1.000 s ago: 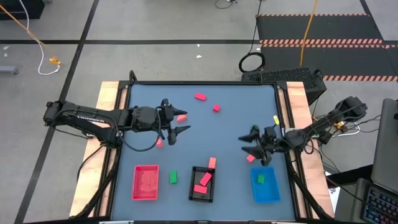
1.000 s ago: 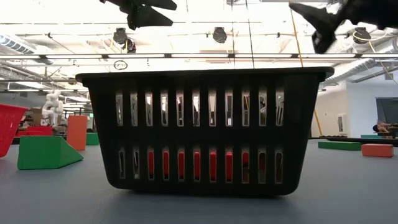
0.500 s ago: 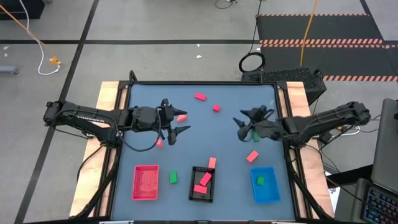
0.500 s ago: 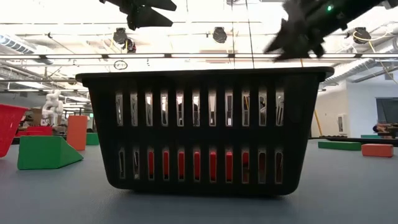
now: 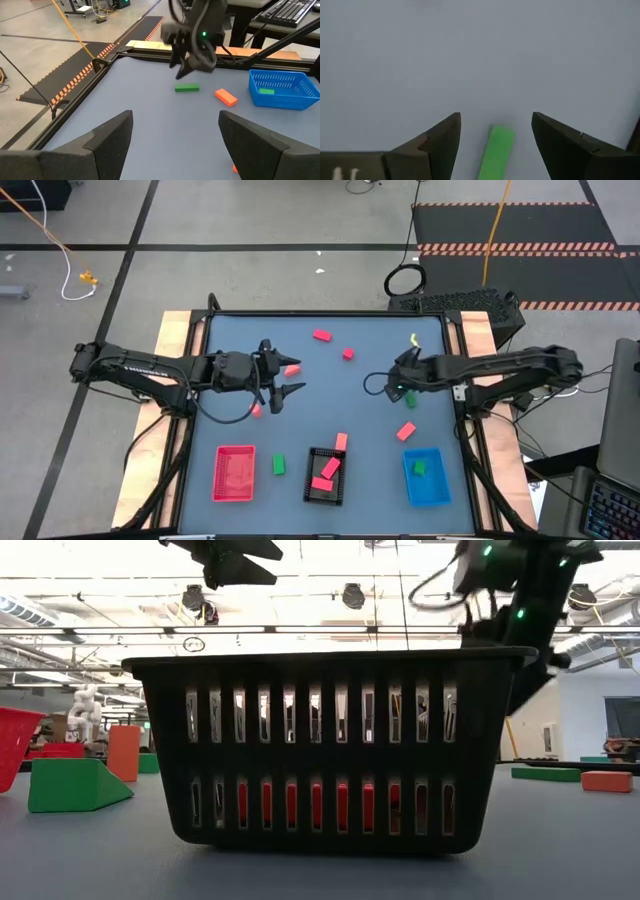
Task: Sort & place blocks by color
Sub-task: Put the green block into the blue bin
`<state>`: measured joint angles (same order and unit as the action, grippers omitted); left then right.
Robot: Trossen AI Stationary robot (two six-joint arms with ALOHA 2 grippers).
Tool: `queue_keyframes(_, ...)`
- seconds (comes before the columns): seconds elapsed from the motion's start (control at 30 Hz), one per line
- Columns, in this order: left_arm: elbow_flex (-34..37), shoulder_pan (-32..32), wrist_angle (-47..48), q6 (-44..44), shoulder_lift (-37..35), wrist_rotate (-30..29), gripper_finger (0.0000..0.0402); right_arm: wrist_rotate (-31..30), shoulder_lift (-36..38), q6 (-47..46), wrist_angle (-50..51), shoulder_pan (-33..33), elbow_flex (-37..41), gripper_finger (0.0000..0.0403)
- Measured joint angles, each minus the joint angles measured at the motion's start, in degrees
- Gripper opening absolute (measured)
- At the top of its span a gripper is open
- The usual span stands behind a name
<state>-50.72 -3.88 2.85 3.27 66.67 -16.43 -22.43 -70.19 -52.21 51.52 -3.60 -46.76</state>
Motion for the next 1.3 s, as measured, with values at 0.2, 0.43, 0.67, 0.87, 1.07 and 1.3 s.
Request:
queue_keyframes(0.2,0.0,0.0,0.6,0.0,0.0,0.0,0.0294,4.8,-7.0,1.7,3.4,-2.3,0.0,0.0238)
queue_keyframes(0.43,0.0,0.0,1.8,0.0,0.0,0.0,0.0294,8.7,-7.5,-2.3,5.5,-2.2,0.0,0.0238)
queue_keyframes(0.67,0.0,0.0,2.1,-0.1,0.0,0.0,0.0294,10.9,-7.5,-3.5,2.5,-1.9,2.2,0.0238)
queue_keyframes(0.87,0.0,0.0,2.1,-0.1,0.0,-0.1,0.0294,15.1,-7.5,-3.7,-3.5,-1.9,6.9,0.0235)
queue_keyframes(1.07,0.0,0.0,2.1,-0.1,0.0,-0.1,0.0294,15.1,-7.4,-3.4,-4.5,-1.9,9.4,0.0192)
queue_keyframes(1.3,0.0,0.0,2.1,-0.1,0.0,-0.1,0.0294,15.2,-7.1,-0.9,-4.3,-1.9,9.6,0.0096)
